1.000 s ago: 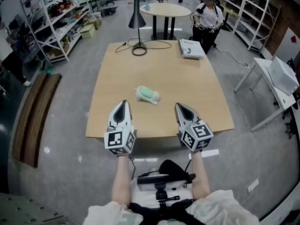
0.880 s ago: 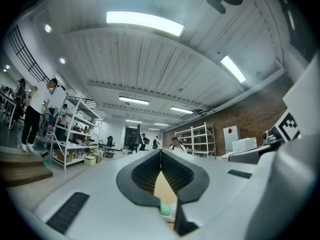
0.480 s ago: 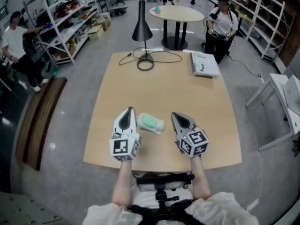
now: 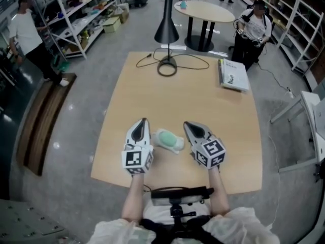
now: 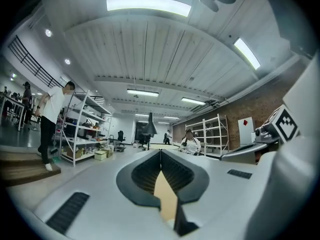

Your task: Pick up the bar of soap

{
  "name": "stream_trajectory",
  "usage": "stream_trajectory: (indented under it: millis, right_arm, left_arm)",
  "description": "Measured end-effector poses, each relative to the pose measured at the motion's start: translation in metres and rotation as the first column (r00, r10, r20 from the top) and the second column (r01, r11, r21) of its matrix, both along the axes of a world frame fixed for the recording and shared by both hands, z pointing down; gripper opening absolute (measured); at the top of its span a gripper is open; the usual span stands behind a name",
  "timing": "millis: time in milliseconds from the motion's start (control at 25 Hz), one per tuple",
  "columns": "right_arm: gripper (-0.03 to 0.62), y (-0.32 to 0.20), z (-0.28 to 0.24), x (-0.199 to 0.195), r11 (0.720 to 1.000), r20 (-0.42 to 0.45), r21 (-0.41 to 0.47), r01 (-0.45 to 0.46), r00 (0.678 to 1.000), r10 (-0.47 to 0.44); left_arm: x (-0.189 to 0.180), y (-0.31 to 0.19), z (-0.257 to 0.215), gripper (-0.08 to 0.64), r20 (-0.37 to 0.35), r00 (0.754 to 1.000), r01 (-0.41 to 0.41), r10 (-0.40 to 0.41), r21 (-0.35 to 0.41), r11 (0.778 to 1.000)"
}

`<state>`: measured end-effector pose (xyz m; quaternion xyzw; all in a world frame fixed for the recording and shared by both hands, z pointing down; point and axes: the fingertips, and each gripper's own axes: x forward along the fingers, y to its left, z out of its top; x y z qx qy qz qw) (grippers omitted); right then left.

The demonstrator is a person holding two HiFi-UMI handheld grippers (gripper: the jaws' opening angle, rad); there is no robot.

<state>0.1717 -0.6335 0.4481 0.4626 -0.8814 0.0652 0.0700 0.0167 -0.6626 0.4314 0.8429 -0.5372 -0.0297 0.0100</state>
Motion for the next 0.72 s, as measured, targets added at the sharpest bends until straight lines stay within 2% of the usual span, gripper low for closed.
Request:
stream_trajectory:
  millis: [40,160,280,440,720]
  right_arm:
    - [0.013,-0.003,0.004,-0.007,0.999,-0.024,-0.011,0.035,0.999,-0.036]
    - [0.200,-0.009,0.027,-0.028,0.985,-0.096,-0.082,0.155,0.982,-0.163]
    - [0.287,-0.015,0.056,-0.047,0.957,-0.148,-0.159,0.243,0.952,-0.266]
    - [0.299,-0.013,0.106,-0.061,0.902,-0.208,-0.290,0.319,0.900,-0.384]
    - [0.311,0.002,0.161,-0.082,0.819,-0.304,-0.441,0.369,0.797,-0.522]
  left_arm:
    - [-0.001,-0.003,0.002,0.012,0.000,1.000,0.002,-0.002,-0.008,1.000]
    - [-0.001,-0.008,0.010,0.012,0.009,1.000,-0.004,0.004,-0.028,1.000]
    - [-0.003,-0.013,0.020,0.012,0.005,1.000,0.001,-0.001,-0.046,0.999]
    - [-0.006,-0.011,0.040,0.014,0.003,1.000,-0.007,0.007,-0.092,0.996]
    - [-0.029,-0.006,0.069,0.012,0.022,0.999,0.038,-0.035,-0.162,0.986]
